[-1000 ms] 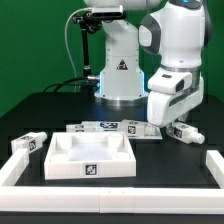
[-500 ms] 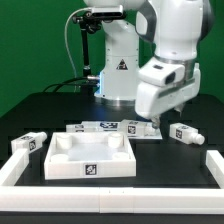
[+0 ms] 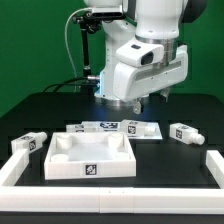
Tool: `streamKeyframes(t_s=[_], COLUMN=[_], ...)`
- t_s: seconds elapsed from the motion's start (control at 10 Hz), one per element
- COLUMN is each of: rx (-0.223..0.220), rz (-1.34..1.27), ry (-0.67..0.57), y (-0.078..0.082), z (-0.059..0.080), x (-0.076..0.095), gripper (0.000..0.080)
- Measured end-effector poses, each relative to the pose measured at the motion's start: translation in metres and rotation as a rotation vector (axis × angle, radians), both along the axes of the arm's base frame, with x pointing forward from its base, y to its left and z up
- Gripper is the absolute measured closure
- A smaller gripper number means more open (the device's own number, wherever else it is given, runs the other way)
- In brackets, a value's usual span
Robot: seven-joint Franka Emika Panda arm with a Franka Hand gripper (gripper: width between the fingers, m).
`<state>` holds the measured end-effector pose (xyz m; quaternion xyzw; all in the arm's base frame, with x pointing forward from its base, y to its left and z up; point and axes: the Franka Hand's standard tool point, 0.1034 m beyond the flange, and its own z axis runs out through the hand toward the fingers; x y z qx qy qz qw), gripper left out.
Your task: Assemble one leg
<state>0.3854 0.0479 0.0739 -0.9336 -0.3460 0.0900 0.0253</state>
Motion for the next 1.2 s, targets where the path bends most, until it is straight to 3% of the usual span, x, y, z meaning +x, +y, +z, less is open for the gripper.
streamKeyframes(t_s=[0.3,0.6,0.7,1.0,1.1,1.2], rx=[-0.001,0.014,0.021,0.021,0.011,-0.019], rz=[-0.008,-0.089,-0.076,-0.072,-0.092,-0.152], ry=[-0.002,0.006,0.012,0.012,0.012,0.012], y=[-0.003,-0.051,-0.058,-0.056,-0.061,-0.076], z=[0.001,0.022,0.022,0.02,0.02,0.02], x=[0.001,0.03,0.042,0.04,0.041,0.046], gripper=[0.0151,0.0151,0.0151,0.0151,0.0151,0.0151])
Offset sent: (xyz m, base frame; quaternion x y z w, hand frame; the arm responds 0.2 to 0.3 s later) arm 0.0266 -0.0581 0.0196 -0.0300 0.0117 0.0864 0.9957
